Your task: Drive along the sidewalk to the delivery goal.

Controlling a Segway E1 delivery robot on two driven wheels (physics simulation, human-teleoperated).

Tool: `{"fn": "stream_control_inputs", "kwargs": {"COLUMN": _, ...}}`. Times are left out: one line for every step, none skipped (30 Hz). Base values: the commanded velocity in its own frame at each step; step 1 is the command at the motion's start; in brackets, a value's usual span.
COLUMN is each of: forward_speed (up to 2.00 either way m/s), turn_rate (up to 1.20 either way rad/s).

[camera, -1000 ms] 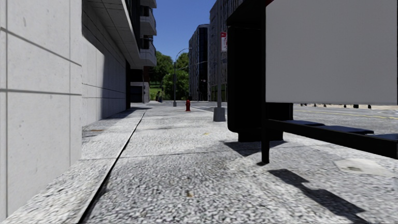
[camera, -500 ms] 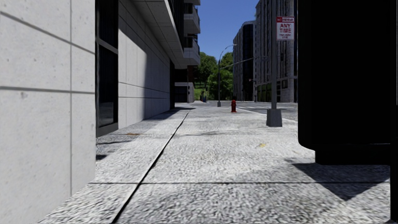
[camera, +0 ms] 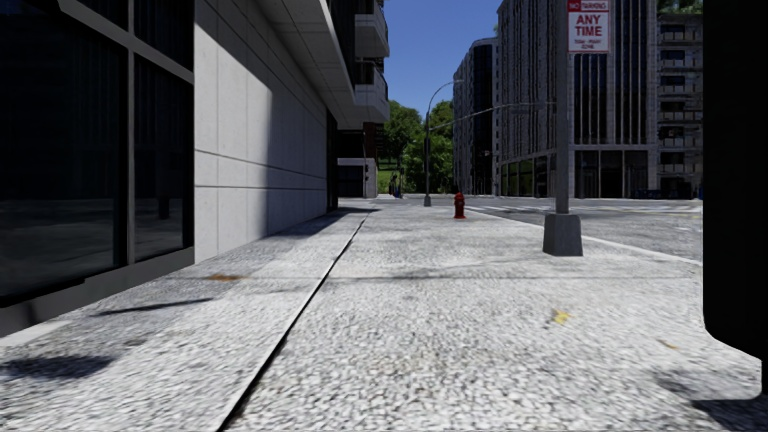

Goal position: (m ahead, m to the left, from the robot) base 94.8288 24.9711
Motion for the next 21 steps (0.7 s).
{"fn": "stream_control_inputs", "kwargs": {"forward_speed": 2.00, "turn_rate": 0.00}}
{"fn": "stream_control_inputs", "kwargs": {"forward_speed": 2.00, "turn_rate": 0.00}}
{"fn": "stream_control_inputs", "kwargs": {"forward_speed": 2.00, "turn_rate": 0.00}}
{"fn": "stream_control_inputs", "kwargs": {"forward_speed": 2.00, "turn_rate": 0.00}}
{"fn": "stream_control_inputs", "kwargs": {"forward_speed": 2.00, "turn_rate": 0.00}}
{"fn": "stream_control_inputs", "kwargs": {"forward_speed": 2.00, "turn_rate": 0.00}}
{"fn": "stream_control_inputs", "kwargs": {"forward_speed": 2.00, "turn_rate": 0.00}}
{"fn": "stream_control_inputs", "kwargs": {"forward_speed": 2.00, "turn_rate": 0.00}}
{"fn": "stream_control_inputs", "kwargs": {"forward_speed": 2.00, "turn_rate": 0.00}}
{"fn": "stream_control_inputs", "kwargs": {"forward_speed": 2.00, "turn_rate": 0.00}}
{"fn": "stream_control_inputs", "kwargs": {"forward_speed": 2.00, "turn_rate": 0.00}}
{"fn": "stream_control_inputs", "kwargs": {"forward_speed": 2.00, "turn_rate": 0.00}}
{"fn": "stream_control_inputs", "kwargs": {"forward_speed": 2.00, "turn_rate": 0.00}}
{"fn": "stream_control_inputs", "kwargs": {"forward_speed": 2.00, "turn_rate": 0.00}}
{"fn": "stream_control_inputs", "kwargs": {"forward_speed": 2.00, "turn_rate": 0.00}}
{"fn": "stream_control_inputs", "kwargs": {"forward_speed": 2.00, "turn_rate": 0.00}}
{"fn": "stream_control_inputs", "kwargs": {"forward_speed": 2.00, "turn_rate": 0.00}}
{"fn": "stream_control_inputs", "kwargs": {"forward_speed": 2.00, "turn_rate": 0.00}}
{"fn": "stream_control_inputs", "kwargs": {"forward_speed": 2.00, "turn_rate": 0.00}}
{"fn": "stream_control_inputs", "kwargs": {"forward_speed": 2.00, "turn_rate": 0.00}}
{"fn": "stream_control_inputs", "kwargs": {"forward_speed": 2.00, "turn_rate": 0.00}}
